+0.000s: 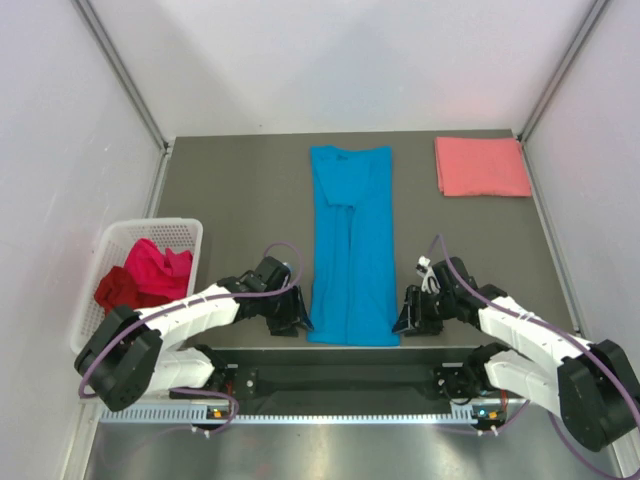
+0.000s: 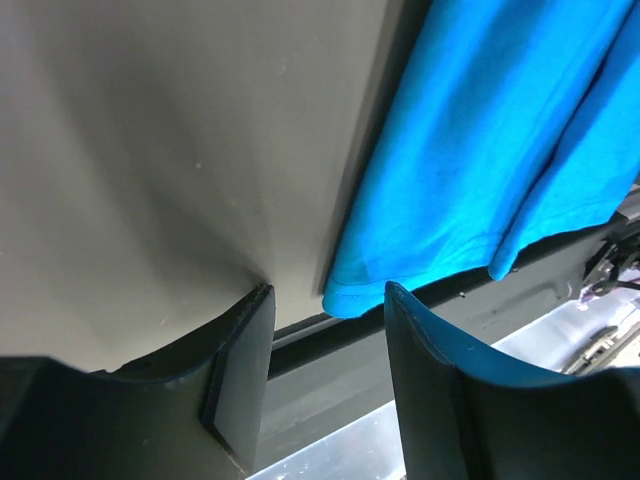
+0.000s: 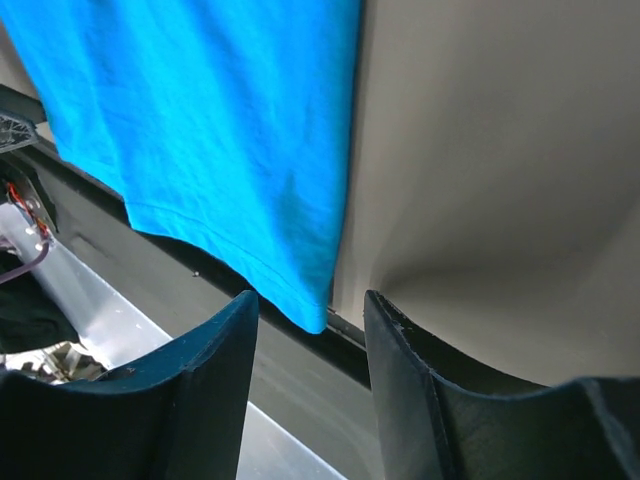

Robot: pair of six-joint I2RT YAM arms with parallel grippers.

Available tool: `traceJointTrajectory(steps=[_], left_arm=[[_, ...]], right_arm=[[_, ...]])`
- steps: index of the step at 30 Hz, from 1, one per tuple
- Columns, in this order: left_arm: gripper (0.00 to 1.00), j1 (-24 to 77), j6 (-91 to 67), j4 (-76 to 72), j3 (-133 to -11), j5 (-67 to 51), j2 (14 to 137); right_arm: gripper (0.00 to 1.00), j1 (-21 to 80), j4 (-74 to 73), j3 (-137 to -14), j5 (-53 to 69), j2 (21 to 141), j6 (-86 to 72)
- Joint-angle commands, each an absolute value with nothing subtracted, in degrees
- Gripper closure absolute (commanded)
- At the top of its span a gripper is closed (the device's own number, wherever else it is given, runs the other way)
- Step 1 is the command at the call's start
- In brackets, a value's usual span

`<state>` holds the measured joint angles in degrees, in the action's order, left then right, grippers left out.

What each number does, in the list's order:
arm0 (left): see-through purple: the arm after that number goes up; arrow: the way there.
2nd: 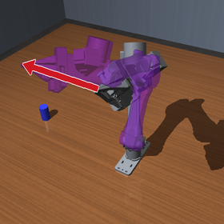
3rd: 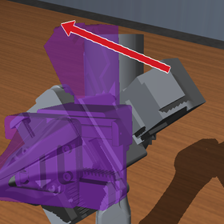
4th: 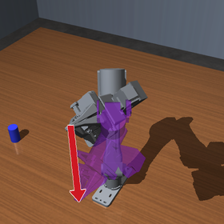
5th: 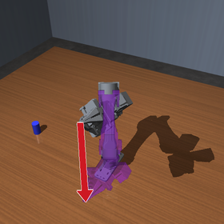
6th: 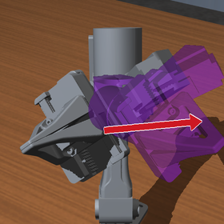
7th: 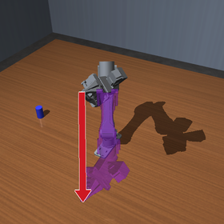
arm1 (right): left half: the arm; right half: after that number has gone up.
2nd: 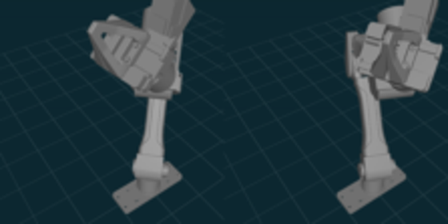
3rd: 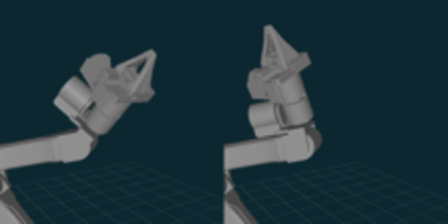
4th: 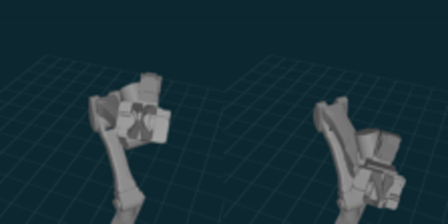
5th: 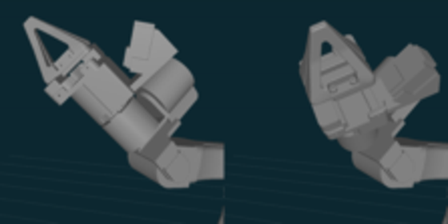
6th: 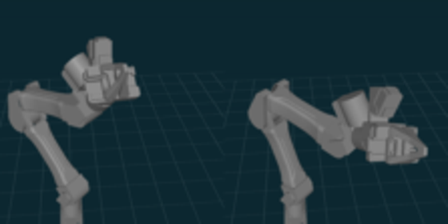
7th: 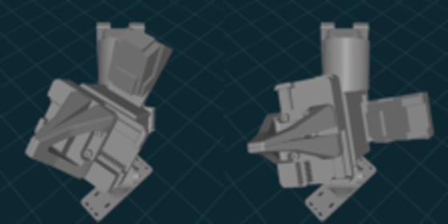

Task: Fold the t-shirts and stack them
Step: Fold the tshirt

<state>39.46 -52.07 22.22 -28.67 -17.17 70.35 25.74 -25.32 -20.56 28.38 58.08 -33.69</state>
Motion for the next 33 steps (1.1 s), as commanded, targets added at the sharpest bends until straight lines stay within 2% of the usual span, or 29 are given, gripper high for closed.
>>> traceJointTrajectory(steps=[1, 15, 21, 27, 28, 31, 32, 33], left_arm=[[0.46, 40.1, -54.4, 19.8, -26.6, -17.1, 69.5], [0.49, 41.0, -56.0, 17.5, -25.5, -19.2, 72.9], [0.57, 41.0, -56.0, 17.1, -25.8, -19.4, 75.1], [0.71, 41.2, -56.3, 16.7, -25.3, -20.0, 75.9], [0.73, 41.3, -56.3, 16.7, -25.2, -20.0, 75.9], [0.85, 41.3, -55.7, 17.5, -25.2, -19.7, 75.8], [0.90, 41.4, -55.5, 17.8, -25.2, -19.7, 75.8], [1.00, 41.5, -55.2, 18.4, -25.1, -19.6, 75.6]], right_arm=[[0.53, 27.1, -24.5, -19.6, 28.3, 55.7, -34.2], [0.54, 27.6, -20.4, -15.6, 28.2, 56.6, -35.9], [0.54, 27.9, -19.5, -15.3, 28.3, 57.5, -36.0], [0.55, 28.4, -17.2, -14.4, 29.4, 59.8, -36.1], [0.58, 28.4, -16.8, -14.3, 29.7, 60.3, -36.1], [0.75, 28.9, -16.3, -14.0, 29.6, 60.7, -36.1], [0.84, 29.0, -16.3, -13.8, 29.5, 60.6, -36.0], [0.89, 29.4, -16.4, -13.6, 29.4, 59.9, -35.9]])
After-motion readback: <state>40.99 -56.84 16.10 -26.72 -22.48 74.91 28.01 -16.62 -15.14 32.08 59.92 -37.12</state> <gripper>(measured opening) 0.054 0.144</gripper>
